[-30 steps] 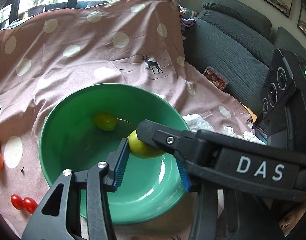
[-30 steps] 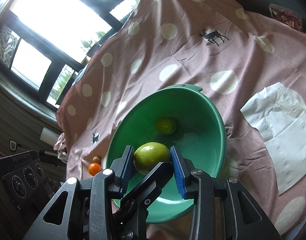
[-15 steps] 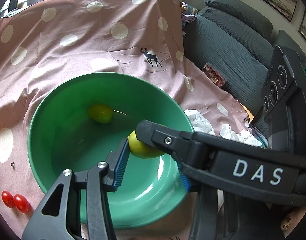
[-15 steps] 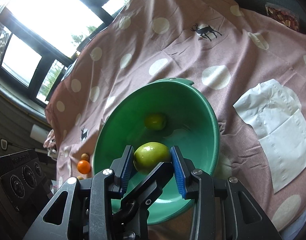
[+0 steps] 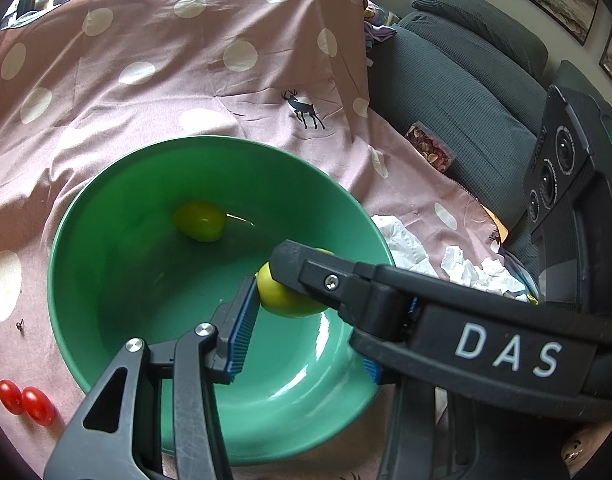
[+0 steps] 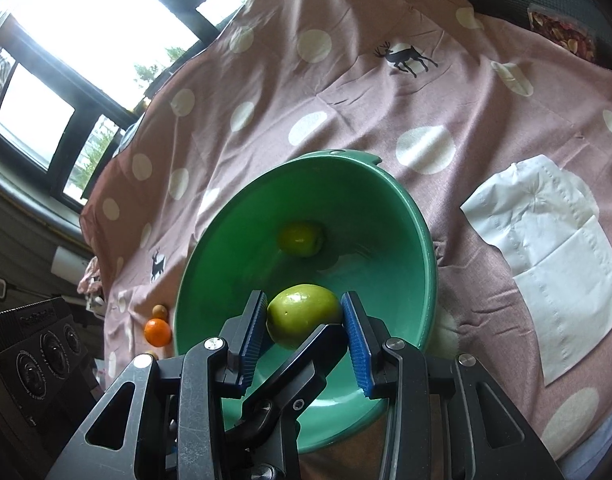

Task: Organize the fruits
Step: 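Lower the apple into the bowl and open the right tool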

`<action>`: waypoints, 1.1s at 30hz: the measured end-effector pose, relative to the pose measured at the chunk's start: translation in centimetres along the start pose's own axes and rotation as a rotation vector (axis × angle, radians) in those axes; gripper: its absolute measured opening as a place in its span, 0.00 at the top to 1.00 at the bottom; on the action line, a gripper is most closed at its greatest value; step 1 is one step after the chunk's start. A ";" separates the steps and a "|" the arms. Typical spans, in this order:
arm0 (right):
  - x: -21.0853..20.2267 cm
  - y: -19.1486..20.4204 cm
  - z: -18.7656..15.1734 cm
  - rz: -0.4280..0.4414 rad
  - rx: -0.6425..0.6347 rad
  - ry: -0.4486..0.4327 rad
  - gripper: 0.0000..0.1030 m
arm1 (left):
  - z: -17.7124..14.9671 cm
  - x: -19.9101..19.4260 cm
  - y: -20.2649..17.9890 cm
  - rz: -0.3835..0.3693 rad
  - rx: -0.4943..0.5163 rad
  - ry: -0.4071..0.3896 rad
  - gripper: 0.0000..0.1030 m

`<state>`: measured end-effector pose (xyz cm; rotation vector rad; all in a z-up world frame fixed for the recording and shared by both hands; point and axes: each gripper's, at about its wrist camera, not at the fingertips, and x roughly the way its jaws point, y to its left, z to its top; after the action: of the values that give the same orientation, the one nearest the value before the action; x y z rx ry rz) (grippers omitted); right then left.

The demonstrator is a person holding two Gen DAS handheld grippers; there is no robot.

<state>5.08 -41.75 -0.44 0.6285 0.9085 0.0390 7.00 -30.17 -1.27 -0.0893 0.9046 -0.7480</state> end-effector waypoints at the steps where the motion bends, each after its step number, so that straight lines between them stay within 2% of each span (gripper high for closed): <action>1: 0.0 0.0 0.0 -0.001 0.000 0.000 0.60 | 0.0 0.0 0.0 -0.001 -0.001 0.001 0.56; 33: 0.3 0.0 -0.1 -0.058 -0.017 0.006 0.60 | -0.3 0.7 0.3 -0.026 -0.026 0.013 0.56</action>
<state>5.24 -41.64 -0.73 0.5864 0.9307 -0.0036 7.23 -30.33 -2.01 -0.1195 0.9275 -0.7612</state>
